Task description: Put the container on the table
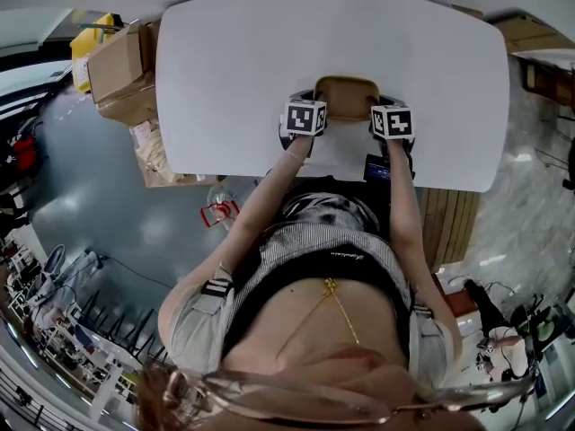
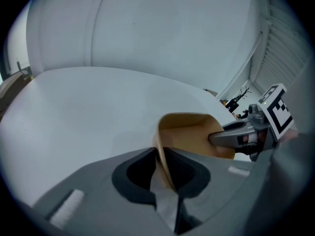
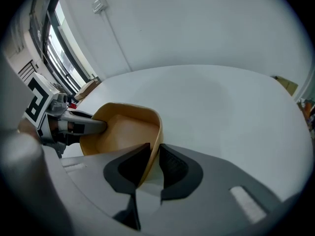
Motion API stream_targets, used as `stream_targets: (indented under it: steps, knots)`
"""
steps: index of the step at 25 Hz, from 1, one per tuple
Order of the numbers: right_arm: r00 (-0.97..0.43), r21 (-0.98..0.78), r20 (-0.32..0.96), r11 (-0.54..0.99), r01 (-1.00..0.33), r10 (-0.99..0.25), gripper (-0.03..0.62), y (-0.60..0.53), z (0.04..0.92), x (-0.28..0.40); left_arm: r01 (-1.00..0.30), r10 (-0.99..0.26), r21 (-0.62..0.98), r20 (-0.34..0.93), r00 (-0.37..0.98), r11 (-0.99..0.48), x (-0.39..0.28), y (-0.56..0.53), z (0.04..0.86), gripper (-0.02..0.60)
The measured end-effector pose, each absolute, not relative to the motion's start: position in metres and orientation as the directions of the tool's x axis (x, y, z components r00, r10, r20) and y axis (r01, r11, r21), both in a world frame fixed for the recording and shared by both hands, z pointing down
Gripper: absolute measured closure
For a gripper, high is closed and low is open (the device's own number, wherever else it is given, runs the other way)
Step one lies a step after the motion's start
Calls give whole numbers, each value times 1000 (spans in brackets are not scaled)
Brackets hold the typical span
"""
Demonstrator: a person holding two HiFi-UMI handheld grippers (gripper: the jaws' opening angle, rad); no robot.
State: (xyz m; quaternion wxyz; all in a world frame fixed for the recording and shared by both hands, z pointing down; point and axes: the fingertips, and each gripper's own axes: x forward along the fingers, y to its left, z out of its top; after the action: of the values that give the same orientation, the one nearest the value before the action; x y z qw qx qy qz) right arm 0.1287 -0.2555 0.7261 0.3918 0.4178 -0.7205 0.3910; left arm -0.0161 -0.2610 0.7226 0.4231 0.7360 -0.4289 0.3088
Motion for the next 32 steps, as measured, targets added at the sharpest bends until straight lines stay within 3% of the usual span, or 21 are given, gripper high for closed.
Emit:
stream_targets:
  steps: [32]
  knots:
    - [-357,-250,889,349,-903,-286,500,-255,727,126,-864,-359,353,803,476,-358,-16,-262,723,523]
